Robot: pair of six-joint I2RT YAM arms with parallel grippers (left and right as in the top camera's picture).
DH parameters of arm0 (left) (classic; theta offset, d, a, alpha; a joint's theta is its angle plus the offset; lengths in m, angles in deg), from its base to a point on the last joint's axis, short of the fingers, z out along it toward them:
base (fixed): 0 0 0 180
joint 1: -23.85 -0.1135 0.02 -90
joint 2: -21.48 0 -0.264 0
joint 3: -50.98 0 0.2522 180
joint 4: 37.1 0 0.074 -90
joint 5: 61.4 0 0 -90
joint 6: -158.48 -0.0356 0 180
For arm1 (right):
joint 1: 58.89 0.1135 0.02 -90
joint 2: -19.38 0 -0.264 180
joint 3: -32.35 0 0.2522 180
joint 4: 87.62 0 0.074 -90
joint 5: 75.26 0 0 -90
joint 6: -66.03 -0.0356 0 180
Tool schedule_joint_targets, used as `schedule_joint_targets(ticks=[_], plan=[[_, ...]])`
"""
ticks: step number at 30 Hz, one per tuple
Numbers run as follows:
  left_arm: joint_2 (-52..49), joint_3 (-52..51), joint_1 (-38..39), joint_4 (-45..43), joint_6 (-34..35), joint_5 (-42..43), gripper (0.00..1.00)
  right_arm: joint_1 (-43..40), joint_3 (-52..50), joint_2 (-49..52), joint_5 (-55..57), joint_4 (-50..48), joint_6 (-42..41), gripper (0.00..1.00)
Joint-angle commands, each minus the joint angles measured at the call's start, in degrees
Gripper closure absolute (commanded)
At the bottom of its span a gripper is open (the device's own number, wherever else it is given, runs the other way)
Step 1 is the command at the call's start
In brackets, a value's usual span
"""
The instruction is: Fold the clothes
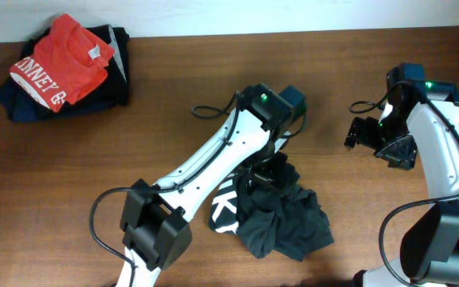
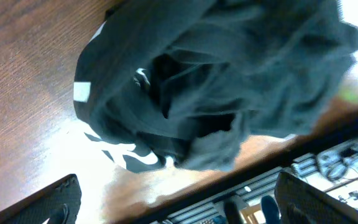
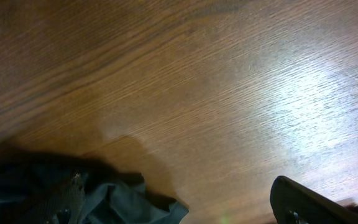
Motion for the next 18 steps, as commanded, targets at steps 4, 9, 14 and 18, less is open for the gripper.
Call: schedule_joint_targets(ticks=[4, 9, 14, 18], plan=[[-0.24, -18.60, 0.15, -14.43, -3.72, 6.71, 0.20, -0.04, 0.70, -0.55, 0.11, 0.00, 0.15, 0.01], [-0.24, -21.38, 0.26, -19.91, -4.26, 6.69, 0.61, -0.04, 0.70, -0.55, 0.11, 0.00, 0.15, 0.01], [-0.11, -17.51, 0.37, -15.45, -4.39, 6.25, 1.00, -0.04, 0.70, -0.55, 0.11, 0.00, 0.15, 0.01], [0.22, -11.10, 3.17, -7.56, -4.55, 6.32, 1.00, -0.04, 0.70, -0.55, 0.11, 0.00, 0.15, 0.01]])
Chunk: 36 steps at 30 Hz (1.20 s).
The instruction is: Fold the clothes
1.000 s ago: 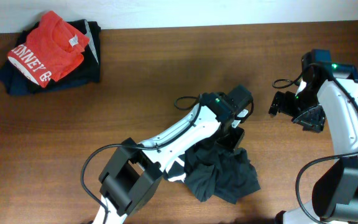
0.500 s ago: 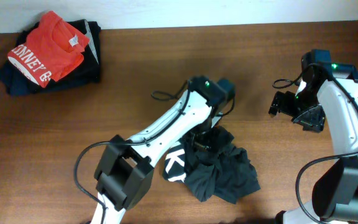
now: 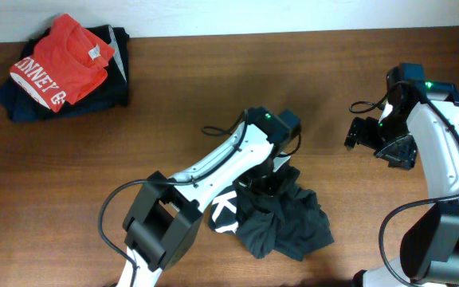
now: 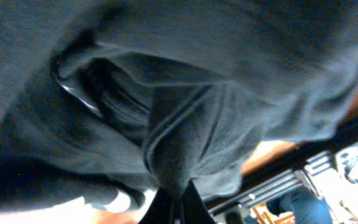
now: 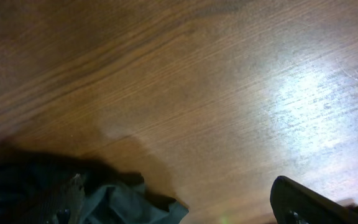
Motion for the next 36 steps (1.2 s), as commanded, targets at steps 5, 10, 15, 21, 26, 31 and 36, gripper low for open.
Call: schedule_joint_targets(ticks=[5, 10, 15, 21, 26, 31, 36], plan=[[0.70, 3.76, 10.62, 4.63, -0.70, 2.40, 1.00, -0.04, 0.70, -0.55, 0.11, 0.04, 0.09, 0.01], [0.68, 3.74, 18.16, -3.50, -0.72, 2.10, 0.98, -0.04, 0.70, -0.55, 0.11, 0.04, 0.09, 0.02], [0.68, 3.67, 20.35, -11.72, -0.72, 2.16, 0.07, -0.04, 0.70, -0.55, 0.11, 0.04, 0.09, 0.01], [0.70, 12.20, 18.27, 8.22, 0.85, -7.10, 0.01, -0.04, 0.70, -0.55, 0.11, 0.04, 0.11, 0.01], [0.57, 6.88, 12.90, 14.27, 6.03, -12.50, 0.01, -0.04, 0.70, -0.55, 0.11, 0.04, 0.09, 0.01], [0.57, -1.46, 9.64, 5.86, 6.86, -10.58, 0.01, -0.04, 0.70, -0.55, 0.11, 0.04, 0.09, 0.01], [0.57, -6.58, 9.73, 0.04, 6.60, -6.47, 0.54, -0.04, 0.70, -0.55, 0.11, 0.04, 0.09, 0.01]])
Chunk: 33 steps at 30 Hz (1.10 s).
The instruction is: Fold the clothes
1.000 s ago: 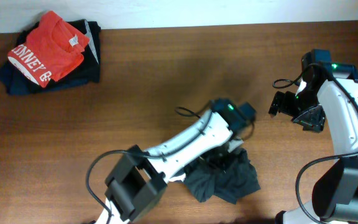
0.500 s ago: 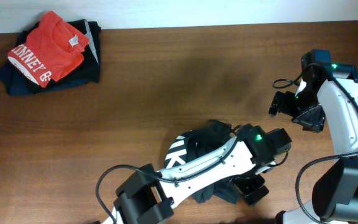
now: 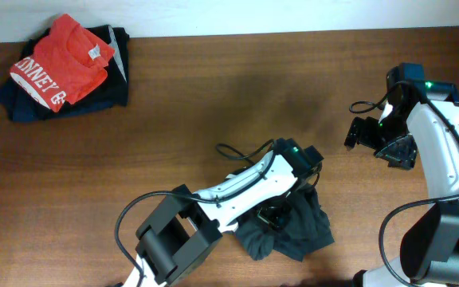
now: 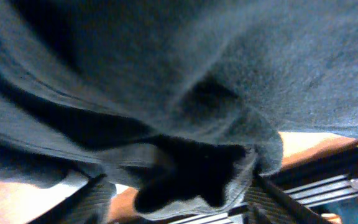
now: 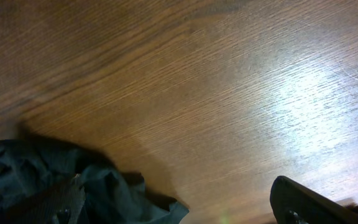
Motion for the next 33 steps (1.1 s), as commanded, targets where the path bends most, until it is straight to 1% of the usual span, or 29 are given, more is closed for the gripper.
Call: schedule_joint_targets(ticks=[1, 2, 3, 5, 8, 10, 12, 14, 16, 19, 20, 21, 22, 23, 24, 25, 27, 28, 29, 30, 31, 33], plan=[[0.57, -0.79, 0.15, -0.90, 0.13, 1.99, 0.73, -0.04, 0.70, -0.55, 0.11, 0.02, 0.13, 0.01], [0.57, -0.79, 0.15, -0.83, 0.11, 1.99, 0.98, -0.04, 0.70, -0.55, 0.11, 0.02, 0.15, 0.01], [0.57, -0.76, 0.17, -0.79, 0.11, 1.99, 1.00, -0.04, 0.70, -0.55, 0.11, 0.02, 0.13, 0.02], [0.66, 0.83, 0.20, 0.46, 0.13, 2.01, 1.00, -0.04, 0.70, -0.55, 0.11, 0.02, 0.13, 0.01], [2.27, 8.33, 1.86, 5.20, -0.07, 2.12, 1.00, -0.04, 0.70, -0.55, 0.11, 0.02, 0.15, 0.01], [3.56, 10.38, 4.50, 5.62, -0.07, 4.39, 1.00, -0.04, 0.70, -0.55, 0.11, 0.02, 0.13, 0.01], [3.69, 10.25, 7.74, 4.92, 0.02, 6.23, 1.00, -0.04, 0.70, -0.55, 0.11, 0.02, 0.15, 0.01], [3.67, 9.46, 10.73, 3.56, 0.42, 6.51, 0.99, -0.04, 0.70, -0.55, 0.11, 0.02, 0.13, 0.01], [3.67, 7.41, 13.00, 0.15, 0.39, 6.51, 0.98, -0.04, 0.70, -0.55, 0.11, 0.02, 0.15, 0.01], [3.58, 1.88, 15.87, -9.11, 0.37, 6.54, 0.98, -0.04, 0.70, -0.55, 0.11, 0.02, 0.13, 0.01], [3.58, 0.22, 16.65, -12.22, 0.35, 6.49, 0.66, -0.04, 0.70, -0.55, 0.11, 0.02, 0.13, 0.01], [3.58, -0.35, 16.96, -13.18, 0.35, 6.51, 0.33, -0.04, 0.70, -0.55, 0.11, 0.02, 0.13, 0.01], [3.58, -0.39, 17.05, -13.18, 0.31, 6.49, 0.30, -0.04, 0.70, -0.55, 0.11, 0.02, 0.13, 0.01], [3.65, -0.33, 17.00, -12.70, -0.59, 6.51, 0.30, -0.04, 0.70, -0.55, 0.11, 0.02, 0.13, 0.01], [3.96, 0.15, 16.83, -11.45, -3.04, 6.34, 0.36, -0.04, 0.70, -0.55, 0.11, 0.02, 0.13, 0.01], [4.57, 2.95, 15.82, -7.30, -3.10, 2.93, 0.43, -0.04, 0.70, -0.55, 0.11, 0.02, 0.13, 0.01], [5.16, 6.99, 14.34, -3.17, -2.23, -2.56, 0.43, -0.04, 0.70, -0.55, 0.11, 0.02, 0.15, 0.01], [5.53, 8.98, 12.87, -2.10, -0.13, -6.58, 0.43, -0.04, 0.70, -0.55, 0.11, 0.02, 0.13, 0.01], [5.64, 9.51, 11.30, -2.45, 1.03, -8.20, 0.43, -0.04, 0.70, -0.55, 0.11, 0.02, 0.13, 0.01], [5.64, 9.51, 9.60, -3.13, 1.05, -8.09, 0.43, -0.04, 0.70, -0.55, 0.11, 0.02, 0.13, 0.01], [5.62, 9.49, 5.55, -4.72, 1.05, -5.70, 0.43, -0.04, 0.70, -0.55, 0.11, 0.02, 0.13, 0.01], [5.51, 9.20, 1.18, -7.30, 1.03, -1.11, 0.43, -0.04, 0.70, -0.55, 0.11, 0.02, 0.13, 0.01]])
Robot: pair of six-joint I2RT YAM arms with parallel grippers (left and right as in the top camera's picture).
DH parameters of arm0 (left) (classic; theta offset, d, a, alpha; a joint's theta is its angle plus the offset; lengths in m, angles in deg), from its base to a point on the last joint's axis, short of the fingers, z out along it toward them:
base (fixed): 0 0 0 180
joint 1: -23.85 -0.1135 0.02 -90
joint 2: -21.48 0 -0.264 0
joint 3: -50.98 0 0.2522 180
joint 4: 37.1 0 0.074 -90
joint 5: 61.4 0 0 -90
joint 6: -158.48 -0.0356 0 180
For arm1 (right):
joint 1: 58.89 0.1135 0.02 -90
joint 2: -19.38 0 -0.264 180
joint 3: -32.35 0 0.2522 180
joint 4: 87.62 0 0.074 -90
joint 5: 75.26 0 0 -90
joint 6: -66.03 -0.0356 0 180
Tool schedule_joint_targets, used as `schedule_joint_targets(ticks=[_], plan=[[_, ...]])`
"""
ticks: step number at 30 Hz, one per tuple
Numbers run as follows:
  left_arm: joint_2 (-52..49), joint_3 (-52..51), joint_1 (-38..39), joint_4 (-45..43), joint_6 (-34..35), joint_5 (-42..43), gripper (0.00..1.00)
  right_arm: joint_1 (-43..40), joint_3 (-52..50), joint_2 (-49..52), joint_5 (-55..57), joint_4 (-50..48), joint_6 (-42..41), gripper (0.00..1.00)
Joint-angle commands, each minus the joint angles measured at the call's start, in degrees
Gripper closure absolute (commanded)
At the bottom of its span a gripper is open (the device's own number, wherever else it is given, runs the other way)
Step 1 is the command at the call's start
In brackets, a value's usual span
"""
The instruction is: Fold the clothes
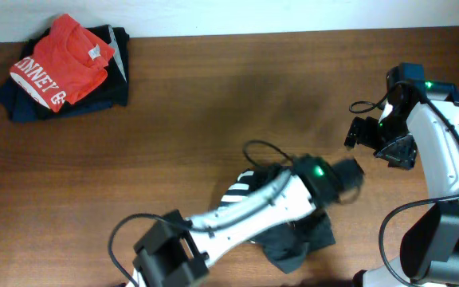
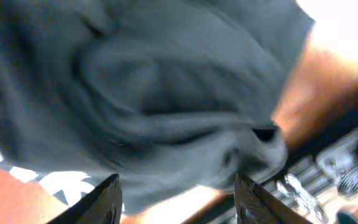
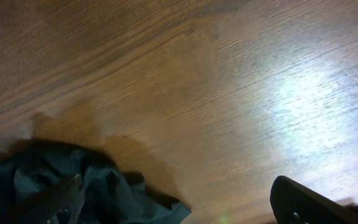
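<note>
A crumpled dark grey garment [image 1: 297, 239] with a white print [image 1: 241, 191] lies near the table's front edge, partly under my left arm. It fills the blurred left wrist view as dark cloth [image 2: 166, 106]. My left gripper [image 1: 347, 177] is over the garment's right side. In its own view the left gripper [image 2: 179, 202] is open, fingers wide apart, with nothing gripped. My right gripper [image 1: 363, 131] hovers open at the right, apart from the garment. In the right wrist view a corner of the cloth [image 3: 104, 199] shows at the lower left, by the right gripper [image 3: 185, 208].
A pile of folded clothes, a red shirt [image 1: 60, 57] on dark ones, sits at the far left corner. Bare brown tabletop [image 1: 213, 104] lies between the pile and the garment. The garment lies close to the table's front edge.
My left gripper has moved right and sits at the garment's right side. The garment has shifted: its white print now shows to the left of the arm. The right arm has not moved.
My left gripper was open above the crumpled garment. Then it was down in the cloth, shut on a fold. Later it was further right with fingers apart in the cloth. Now it is open at the garment's right side, and the garment lies rearranged. The right arm stayed still.
</note>
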Motion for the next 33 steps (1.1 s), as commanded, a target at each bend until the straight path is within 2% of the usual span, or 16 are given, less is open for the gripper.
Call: schedule_joint_targets(ticks=[1, 3, 7, 9, 13, 15, 22, 31, 33], plan=[[1.51, 0.00, -7.54, -3.34, 1.07, 5.25, 0.42, -0.04, 0.70, -0.55, 0.11, 0.02, 0.13, 0.01], [0.39, -2.19, -9.99, -5.44, 1.05, 10.10, 0.43, -0.04, 0.70, -0.55, 0.11, 0.02, 0.13, 0.01], [-2.62, -3.04, -10.05, -7.04, 1.01, 19.34, 0.44, -0.04, 0.70, -0.55, 0.11, 0.02, 0.15, 0.01], [-3.43, -3.10, -9.75, -5.92, 0.83, 23.63, 0.55, -0.04, 0.70, -0.55, 0.11, 0.02, 0.13, 0.01], [-3.63, -3.26, -9.75, -1.53, 1.09, 23.30, 0.55, -0.04, 0.70, -0.55, 0.11, 0.02, 0.13, 0.01], [-3.63, -5.01, -9.84, -1.14, 4.55, 18.03, 0.55, -0.04, 0.70, -0.55, 0.11, 0.02, 0.13, 0.01], [-3.65, -7.65, -10.86, -8.00, 5.79, 17.11, 0.55, -0.04, 0.70, -0.55, 0.11, 0.02, 0.13, 0.01], [-5.60, -10.16, -10.86, -11.26, 7.91, 16.87, 0.55, -0.04, 0.70, -0.55, 0.11, 0.02, 0.13, 0.01], [-5.66, -10.16, -10.86, -12.07, 7.91, 16.87, 0.60, -0.04, 0.70, -0.55, 0.11, 0.02, 0.15, 0.01]])
